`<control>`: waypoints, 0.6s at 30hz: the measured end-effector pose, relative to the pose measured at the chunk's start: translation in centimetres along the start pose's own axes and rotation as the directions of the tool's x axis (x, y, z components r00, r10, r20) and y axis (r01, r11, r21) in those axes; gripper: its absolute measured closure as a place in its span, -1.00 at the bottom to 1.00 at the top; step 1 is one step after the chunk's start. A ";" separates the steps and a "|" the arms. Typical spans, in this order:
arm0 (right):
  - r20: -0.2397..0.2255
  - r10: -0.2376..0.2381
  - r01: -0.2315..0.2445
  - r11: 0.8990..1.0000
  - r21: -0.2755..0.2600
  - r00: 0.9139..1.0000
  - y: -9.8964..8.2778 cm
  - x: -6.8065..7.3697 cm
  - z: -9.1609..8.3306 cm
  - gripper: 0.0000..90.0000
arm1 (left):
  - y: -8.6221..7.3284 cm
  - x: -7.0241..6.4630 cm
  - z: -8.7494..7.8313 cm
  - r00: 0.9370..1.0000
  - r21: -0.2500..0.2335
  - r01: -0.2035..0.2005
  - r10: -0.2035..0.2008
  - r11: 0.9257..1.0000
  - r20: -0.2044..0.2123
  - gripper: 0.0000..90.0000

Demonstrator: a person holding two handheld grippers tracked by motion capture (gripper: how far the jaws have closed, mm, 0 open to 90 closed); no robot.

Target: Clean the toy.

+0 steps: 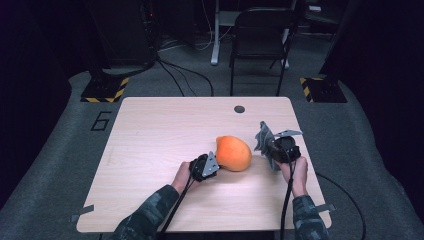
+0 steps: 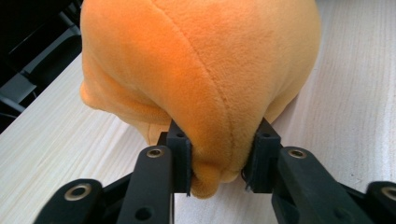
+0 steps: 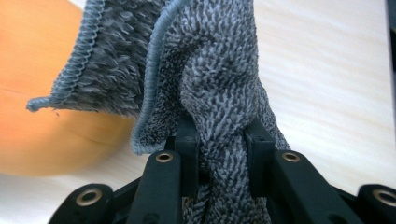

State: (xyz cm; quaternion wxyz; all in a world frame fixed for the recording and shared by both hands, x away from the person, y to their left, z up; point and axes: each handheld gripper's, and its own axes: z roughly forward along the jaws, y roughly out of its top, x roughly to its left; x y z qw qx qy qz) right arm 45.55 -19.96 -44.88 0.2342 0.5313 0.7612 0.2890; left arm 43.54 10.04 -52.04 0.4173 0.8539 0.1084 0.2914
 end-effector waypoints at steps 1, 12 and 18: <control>-0.005 0.017 -0.017 1.000 0.013 1.000 -0.3 -0.5 0.3 0.60 | 0.0 0.0 0.0 1.000 -0.001 0.000 0.000 1.000 -0.002 0.57; -0.019 0.049 -0.048 0.998 0.048 0.999 -1.1 -1.3 1.6 0.59 | -0.4 0.2 0.0 0.998 -0.025 0.059 -0.059 0.998 0.015 0.65; -0.020 0.057 -0.056 0.998 0.039 0.998 -0.9 -1.7 1.4 0.59 | 1.2 1.8 -1.1 0.960 -0.065 0.262 -0.253 0.963 0.116 0.67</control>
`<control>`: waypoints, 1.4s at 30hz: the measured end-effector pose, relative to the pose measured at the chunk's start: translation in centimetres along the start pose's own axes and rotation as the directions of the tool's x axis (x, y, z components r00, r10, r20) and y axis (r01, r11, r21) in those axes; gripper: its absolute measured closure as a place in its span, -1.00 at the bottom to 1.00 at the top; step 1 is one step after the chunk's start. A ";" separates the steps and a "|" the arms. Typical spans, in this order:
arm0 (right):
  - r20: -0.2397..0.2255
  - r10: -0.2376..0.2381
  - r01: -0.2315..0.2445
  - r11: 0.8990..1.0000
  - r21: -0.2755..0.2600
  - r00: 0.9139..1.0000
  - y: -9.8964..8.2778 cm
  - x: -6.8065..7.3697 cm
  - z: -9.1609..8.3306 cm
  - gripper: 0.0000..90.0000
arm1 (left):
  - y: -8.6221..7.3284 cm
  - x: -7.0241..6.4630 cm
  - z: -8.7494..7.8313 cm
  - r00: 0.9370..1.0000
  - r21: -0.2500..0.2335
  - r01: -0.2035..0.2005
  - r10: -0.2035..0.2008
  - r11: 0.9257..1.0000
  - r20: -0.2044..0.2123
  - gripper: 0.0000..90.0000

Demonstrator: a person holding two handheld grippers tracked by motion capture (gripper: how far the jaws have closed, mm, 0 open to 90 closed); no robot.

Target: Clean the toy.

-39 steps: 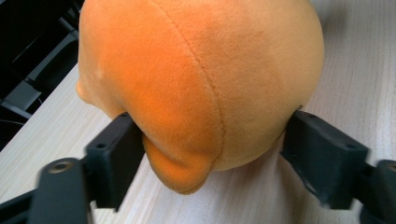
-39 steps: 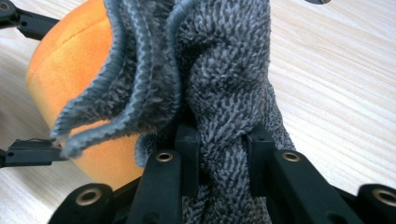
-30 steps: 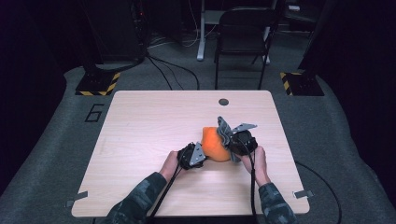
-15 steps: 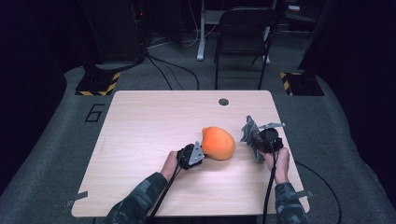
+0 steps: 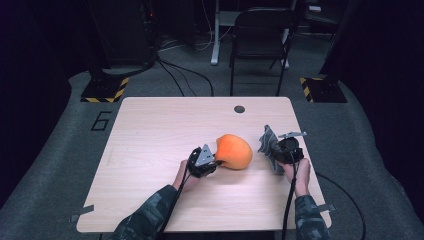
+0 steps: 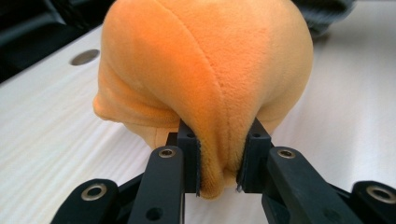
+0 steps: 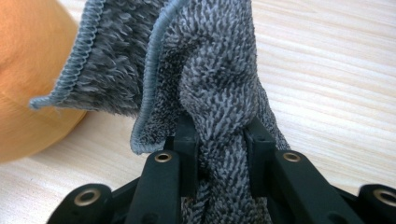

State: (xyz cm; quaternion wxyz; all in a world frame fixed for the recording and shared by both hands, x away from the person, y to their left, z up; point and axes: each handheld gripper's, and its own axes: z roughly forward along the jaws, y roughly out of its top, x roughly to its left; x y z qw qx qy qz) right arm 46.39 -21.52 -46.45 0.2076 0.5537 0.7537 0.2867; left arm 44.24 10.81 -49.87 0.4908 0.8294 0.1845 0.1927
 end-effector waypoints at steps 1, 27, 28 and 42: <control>0.000 0.004 -0.004 1.000 -0.003 1.000 0.0 -0.1 -0.1 0.59 | 0.4 0.0 -0.3 1.000 -0.005 0.023 -0.023 1.000 0.014 0.67; -0.100 -0.087 0.074 0.990 -0.122 0.991 2.8 4.8 -5.6 0.59 | 2.7 1.5 -0.8 0.894 0.220 0.418 -0.442 0.881 0.073 0.61; -0.113 -0.109 0.094 0.987 -0.127 0.988 3.1 5.4 -5.9 0.59 | 2.3 1.5 -0.6 0.889 0.225 0.427 -0.452 0.876 0.076 0.60; -0.161 -0.264 0.247 0.962 -0.115 0.951 3.1 13.1 -4.9 0.58 | 2.1 1.4 -0.6 0.891 0.203 0.428 -0.449 0.881 0.073 0.56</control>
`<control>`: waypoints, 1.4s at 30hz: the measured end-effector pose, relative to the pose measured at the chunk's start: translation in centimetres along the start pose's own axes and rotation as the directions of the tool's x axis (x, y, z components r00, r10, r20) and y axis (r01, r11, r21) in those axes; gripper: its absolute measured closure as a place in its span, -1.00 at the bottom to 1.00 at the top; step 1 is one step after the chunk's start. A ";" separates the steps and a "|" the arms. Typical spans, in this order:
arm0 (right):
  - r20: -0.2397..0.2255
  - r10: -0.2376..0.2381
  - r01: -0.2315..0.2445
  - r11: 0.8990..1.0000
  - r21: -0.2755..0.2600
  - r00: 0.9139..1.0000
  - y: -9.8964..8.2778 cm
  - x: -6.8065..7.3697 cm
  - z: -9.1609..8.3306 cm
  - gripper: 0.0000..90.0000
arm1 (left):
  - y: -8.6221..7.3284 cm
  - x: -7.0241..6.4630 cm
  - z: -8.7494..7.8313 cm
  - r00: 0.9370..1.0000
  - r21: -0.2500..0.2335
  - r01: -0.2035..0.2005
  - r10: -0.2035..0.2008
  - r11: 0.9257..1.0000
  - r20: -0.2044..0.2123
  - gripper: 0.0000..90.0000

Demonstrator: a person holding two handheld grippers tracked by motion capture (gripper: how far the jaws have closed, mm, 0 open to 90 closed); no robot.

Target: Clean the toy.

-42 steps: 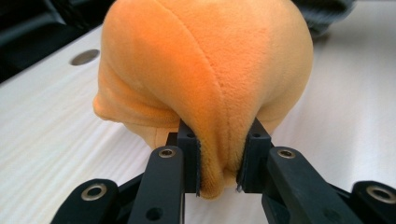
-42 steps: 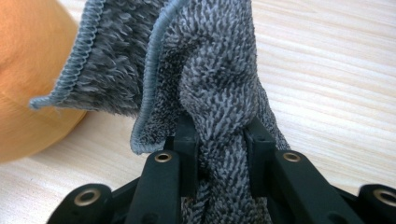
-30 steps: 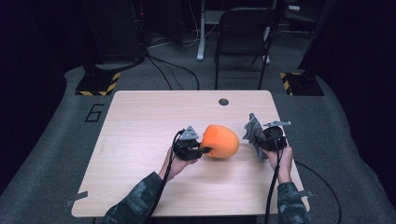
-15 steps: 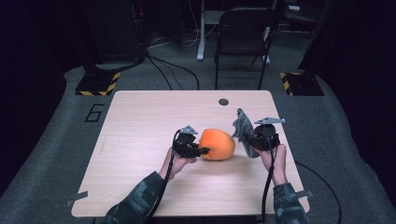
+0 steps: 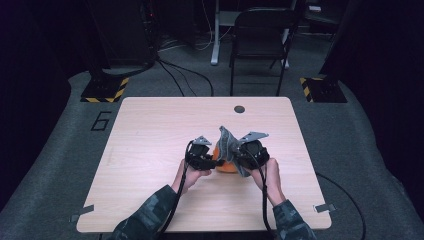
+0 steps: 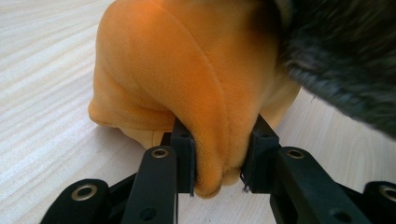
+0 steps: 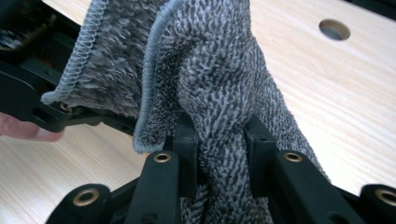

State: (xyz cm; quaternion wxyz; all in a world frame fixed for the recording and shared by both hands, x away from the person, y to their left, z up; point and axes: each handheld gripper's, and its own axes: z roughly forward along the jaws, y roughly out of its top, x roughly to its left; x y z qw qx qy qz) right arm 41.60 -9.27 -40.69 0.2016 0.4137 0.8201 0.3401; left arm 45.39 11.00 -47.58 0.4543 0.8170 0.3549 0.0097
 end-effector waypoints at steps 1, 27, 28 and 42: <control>-0.009 -0.002 0.001 1.000 -0.022 1.000 0.0 0.1 -0.2 0.58 | 0.0 -0.1 0.0 1.000 0.000 -0.011 0.011 1.000 -0.001 0.56; 0.119 0.055 -0.071 0.988 0.135 0.991 -3.4 -5.5 2.8 0.61 | -0.5 -0.7 0.7 0.998 -0.009 -0.063 0.063 0.998 0.010 0.56; 0.123 0.061 -0.078 0.987 0.139 0.990 -3.6 -5.7 3.1 0.61 | -0.5 -0.7 0.7 0.998 -0.010 -0.066 0.066 0.998 0.010 0.56; 0.127 0.109 -0.129 0.978 0.161 0.986 -4.2 -7.7 2.9 0.60 | -0.4 -0.6 0.4 0.999 -0.017 -0.050 0.051 0.999 0.011 0.55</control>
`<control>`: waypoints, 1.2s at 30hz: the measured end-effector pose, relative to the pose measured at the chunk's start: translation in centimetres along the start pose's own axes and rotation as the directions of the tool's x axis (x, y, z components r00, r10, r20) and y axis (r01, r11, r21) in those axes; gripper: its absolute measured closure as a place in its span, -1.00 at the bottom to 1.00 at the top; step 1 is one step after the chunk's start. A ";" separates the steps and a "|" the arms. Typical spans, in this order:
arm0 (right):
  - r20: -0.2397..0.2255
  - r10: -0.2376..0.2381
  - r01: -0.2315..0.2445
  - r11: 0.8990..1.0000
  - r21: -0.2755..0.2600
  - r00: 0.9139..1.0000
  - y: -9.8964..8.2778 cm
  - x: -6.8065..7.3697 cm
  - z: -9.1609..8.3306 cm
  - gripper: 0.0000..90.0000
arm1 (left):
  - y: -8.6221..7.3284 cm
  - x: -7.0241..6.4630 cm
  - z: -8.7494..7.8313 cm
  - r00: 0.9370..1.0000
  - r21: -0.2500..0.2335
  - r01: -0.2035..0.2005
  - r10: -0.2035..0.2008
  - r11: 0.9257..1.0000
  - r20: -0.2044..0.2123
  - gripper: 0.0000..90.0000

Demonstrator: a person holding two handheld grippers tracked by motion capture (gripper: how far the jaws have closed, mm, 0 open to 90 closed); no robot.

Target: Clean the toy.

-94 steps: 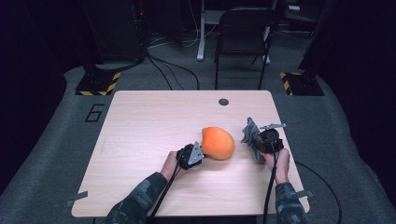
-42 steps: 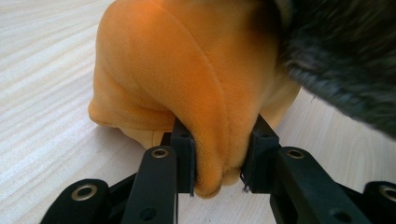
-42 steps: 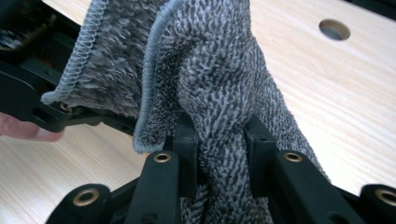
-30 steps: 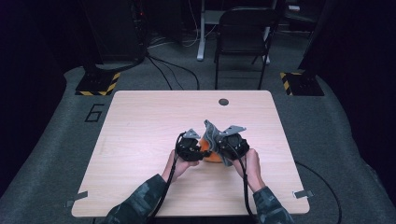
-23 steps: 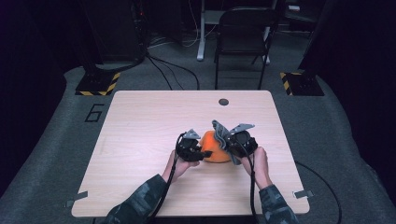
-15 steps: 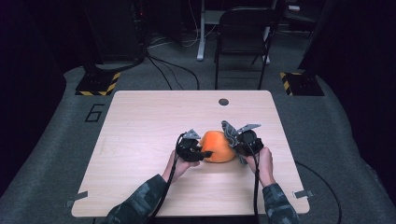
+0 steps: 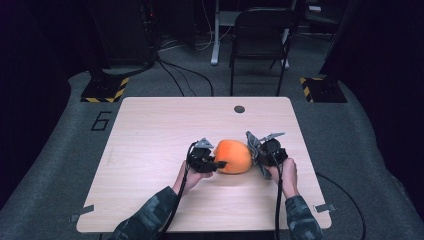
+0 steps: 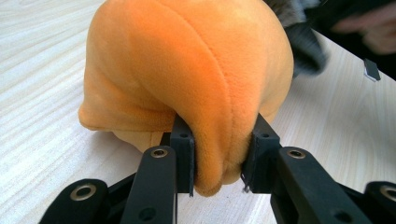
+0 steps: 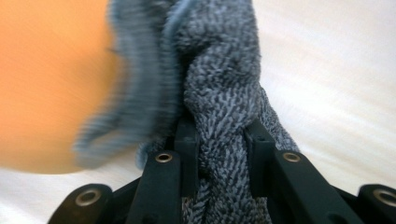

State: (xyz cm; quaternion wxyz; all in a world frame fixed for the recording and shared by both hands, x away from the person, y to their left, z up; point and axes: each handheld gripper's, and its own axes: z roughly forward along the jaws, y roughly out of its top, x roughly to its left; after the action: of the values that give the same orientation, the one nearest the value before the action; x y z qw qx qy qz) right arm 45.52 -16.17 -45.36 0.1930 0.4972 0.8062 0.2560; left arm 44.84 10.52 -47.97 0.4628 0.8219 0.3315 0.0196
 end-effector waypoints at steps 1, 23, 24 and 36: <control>-0.009 0.000 -0.001 0.999 -0.032 1.000 0.4 0.2 -1.0 0.60 | 0.0 0.0 0.0 1.000 0.004 -0.005 0.005 1.000 0.000 0.55; -0.097 -0.201 0.190 0.975 -0.117 0.975 2.2 7.1 -3.1 0.59 | 0.0 -0.2 0.2 0.999 0.011 -0.047 0.047 0.999 -0.012 0.53; -0.097 -0.187 0.175 0.978 -0.115 0.978 2.1 7.0 -3.0 0.59 | 0.0 -0.2 0.2 0.999 0.014 -0.042 0.042 0.999 -0.005 0.53; -0.086 -0.095 0.092 0.995 -0.042 0.992 1.3 3.1 -1.9 0.58 | -0.1 -0.2 0.4 0.999 0.006 -0.039 0.039 0.999 -0.005 0.53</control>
State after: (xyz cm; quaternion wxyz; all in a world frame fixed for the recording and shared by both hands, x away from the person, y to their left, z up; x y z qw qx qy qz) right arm 44.00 -13.30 -43.24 0.1786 0.4436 0.8313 0.2833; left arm 44.74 10.14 -48.16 0.4590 0.8296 0.3167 0.0294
